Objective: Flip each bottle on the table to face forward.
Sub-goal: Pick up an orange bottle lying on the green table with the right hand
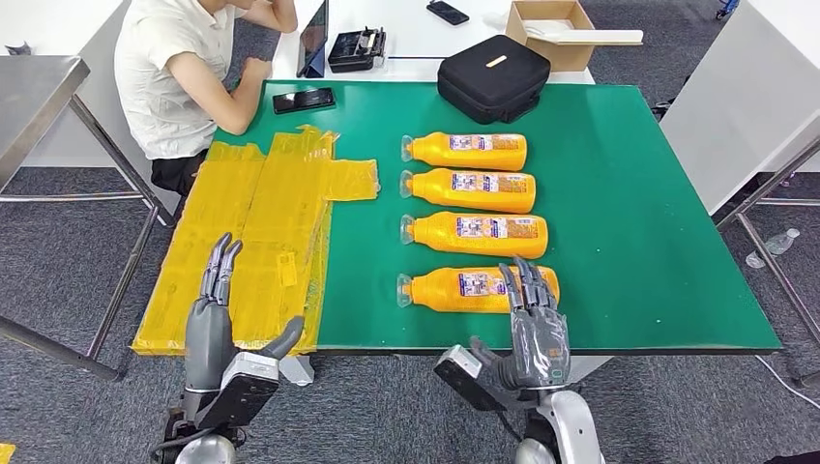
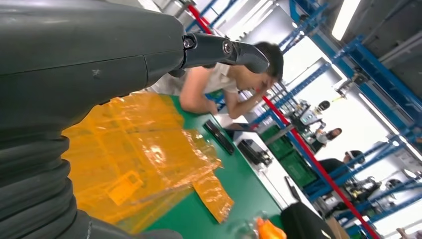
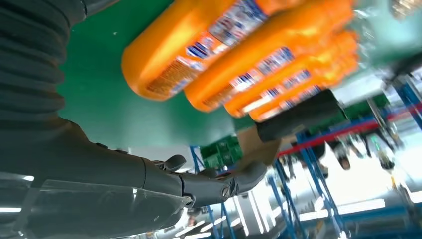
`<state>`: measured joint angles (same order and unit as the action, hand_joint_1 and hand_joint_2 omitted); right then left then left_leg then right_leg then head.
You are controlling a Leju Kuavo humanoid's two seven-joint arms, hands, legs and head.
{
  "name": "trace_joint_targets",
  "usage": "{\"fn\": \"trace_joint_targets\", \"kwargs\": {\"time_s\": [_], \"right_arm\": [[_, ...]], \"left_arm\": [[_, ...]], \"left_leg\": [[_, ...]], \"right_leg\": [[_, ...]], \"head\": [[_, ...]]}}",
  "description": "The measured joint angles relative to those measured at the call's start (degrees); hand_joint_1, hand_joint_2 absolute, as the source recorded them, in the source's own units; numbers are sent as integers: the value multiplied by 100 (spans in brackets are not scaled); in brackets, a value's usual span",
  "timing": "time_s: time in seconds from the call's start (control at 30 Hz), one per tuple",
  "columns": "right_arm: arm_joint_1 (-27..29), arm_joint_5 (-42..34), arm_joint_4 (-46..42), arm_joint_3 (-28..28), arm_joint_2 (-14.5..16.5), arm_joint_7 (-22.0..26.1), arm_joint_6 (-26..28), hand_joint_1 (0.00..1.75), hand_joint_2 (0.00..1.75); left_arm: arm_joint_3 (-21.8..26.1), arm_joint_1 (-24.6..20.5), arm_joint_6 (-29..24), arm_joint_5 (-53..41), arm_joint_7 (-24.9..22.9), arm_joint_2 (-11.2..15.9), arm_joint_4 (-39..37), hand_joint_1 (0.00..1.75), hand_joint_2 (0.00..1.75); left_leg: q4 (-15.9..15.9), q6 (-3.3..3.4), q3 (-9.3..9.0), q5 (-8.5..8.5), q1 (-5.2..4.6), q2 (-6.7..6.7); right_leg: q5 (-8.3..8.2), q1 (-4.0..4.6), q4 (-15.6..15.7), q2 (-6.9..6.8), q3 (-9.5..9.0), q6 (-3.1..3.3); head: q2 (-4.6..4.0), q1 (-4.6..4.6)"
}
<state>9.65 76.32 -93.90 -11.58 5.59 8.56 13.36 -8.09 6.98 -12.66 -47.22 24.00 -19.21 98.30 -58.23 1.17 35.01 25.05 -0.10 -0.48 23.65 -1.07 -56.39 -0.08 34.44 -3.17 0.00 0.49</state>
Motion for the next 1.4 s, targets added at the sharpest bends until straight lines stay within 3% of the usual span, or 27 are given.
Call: {"fn": "trace_joint_targets", "kwargs": {"time_s": [0.23,0.4,0.83,1.4], "right_arm": [[-373,240,627,53,-578,-329,-423,0,175],[-492,377,790,48,-790,-434,-524,0,175],[-893,456,1105,-132,-1019,-625,-737,0,175],[-1565,382,1688,-167,-1015,-720,-844,0,175]], "left_arm": [[-86,-96,-20,33,-2,25,-162,0,175],[-140,-125,-19,33,-2,34,-239,0,175],[-261,-202,18,90,15,63,-437,0,175],[-361,-281,28,132,31,82,-583,0,175]], "left_leg": [[-2,0,0,0,1,-1],[-2,-2,2,2,3,-1],[-2,-1,2,0,2,-1],[-2,-1,3,0,2,-2]], "right_leg": [[0,2,-1,0,-1,-1],[3,5,-1,0,2,0],[1,4,-1,0,0,0],[2,4,-2,0,1,0]], "head": [[0,-1],[0,-1],[0,-1],[0,-2]]}}
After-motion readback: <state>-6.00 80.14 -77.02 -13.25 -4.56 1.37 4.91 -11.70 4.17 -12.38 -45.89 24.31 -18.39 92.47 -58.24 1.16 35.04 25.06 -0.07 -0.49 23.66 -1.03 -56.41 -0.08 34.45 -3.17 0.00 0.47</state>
